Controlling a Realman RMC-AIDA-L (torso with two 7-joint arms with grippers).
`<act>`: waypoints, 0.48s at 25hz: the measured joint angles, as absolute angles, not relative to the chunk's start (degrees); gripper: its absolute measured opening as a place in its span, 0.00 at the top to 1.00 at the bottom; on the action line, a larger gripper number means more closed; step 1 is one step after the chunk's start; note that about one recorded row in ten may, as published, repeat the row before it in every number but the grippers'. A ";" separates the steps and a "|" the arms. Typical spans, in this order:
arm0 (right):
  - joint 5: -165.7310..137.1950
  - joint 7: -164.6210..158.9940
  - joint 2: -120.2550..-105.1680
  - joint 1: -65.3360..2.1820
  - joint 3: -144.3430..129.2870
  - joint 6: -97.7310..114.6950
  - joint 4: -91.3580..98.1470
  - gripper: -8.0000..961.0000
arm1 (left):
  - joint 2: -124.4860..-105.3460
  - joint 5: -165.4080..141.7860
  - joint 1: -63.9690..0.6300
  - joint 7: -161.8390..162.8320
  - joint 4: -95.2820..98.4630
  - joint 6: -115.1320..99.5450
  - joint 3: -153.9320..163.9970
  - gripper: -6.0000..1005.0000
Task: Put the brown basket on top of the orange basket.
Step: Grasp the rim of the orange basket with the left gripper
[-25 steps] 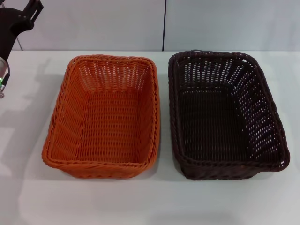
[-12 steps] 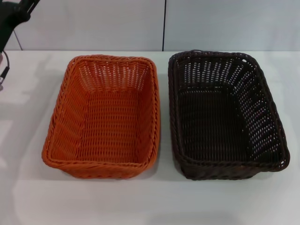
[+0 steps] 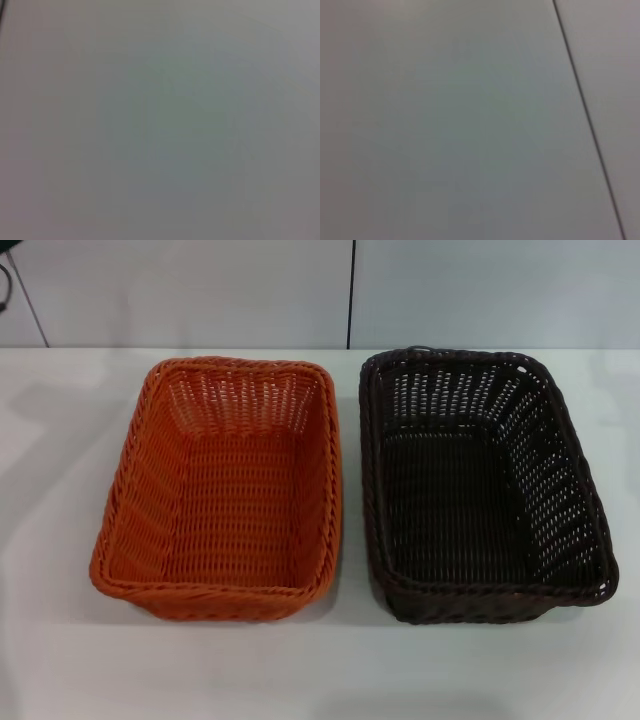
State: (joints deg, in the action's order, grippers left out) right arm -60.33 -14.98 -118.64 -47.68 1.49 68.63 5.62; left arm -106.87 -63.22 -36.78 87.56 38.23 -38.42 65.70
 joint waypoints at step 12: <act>-60.29 -14.65 -118.23 -43.83 3.17 68.53 7.25 0.36 | -101.37 -122.16 -44.32 137.32 46.28 -54.79 58.89 0.16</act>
State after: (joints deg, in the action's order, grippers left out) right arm -60.29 -14.65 -118.23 -43.83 3.17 68.53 7.25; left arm -101.37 -122.16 -44.32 137.32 46.28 -54.79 58.89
